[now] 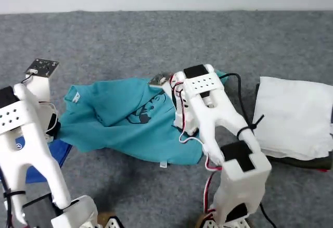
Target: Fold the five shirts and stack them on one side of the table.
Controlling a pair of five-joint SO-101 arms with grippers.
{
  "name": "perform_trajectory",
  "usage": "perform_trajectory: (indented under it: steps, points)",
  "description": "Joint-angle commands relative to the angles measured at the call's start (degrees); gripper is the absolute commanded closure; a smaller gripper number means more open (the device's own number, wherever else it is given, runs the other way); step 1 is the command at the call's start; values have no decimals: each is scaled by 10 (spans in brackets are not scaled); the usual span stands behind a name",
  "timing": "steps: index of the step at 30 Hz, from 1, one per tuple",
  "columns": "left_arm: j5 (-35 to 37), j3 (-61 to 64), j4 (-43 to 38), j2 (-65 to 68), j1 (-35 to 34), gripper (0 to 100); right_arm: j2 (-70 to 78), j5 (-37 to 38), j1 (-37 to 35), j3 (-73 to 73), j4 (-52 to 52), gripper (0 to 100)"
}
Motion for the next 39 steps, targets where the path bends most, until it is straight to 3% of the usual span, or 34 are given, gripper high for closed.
perform_trajectory:
  steps: [1,12,25,39]
  points:
    - [5,-22,0,-25,-4,986,37,-2,19,-23,-102,989]
    - [5,-22,0,-25,-4,986,60,-3,28,-97,-160,989]
    - [5,-22,0,-25,-4,986,105,-2,28,-97,-339,989]
    - [5,-22,0,-25,21,986,-69,-5,15,-97,-128,989]
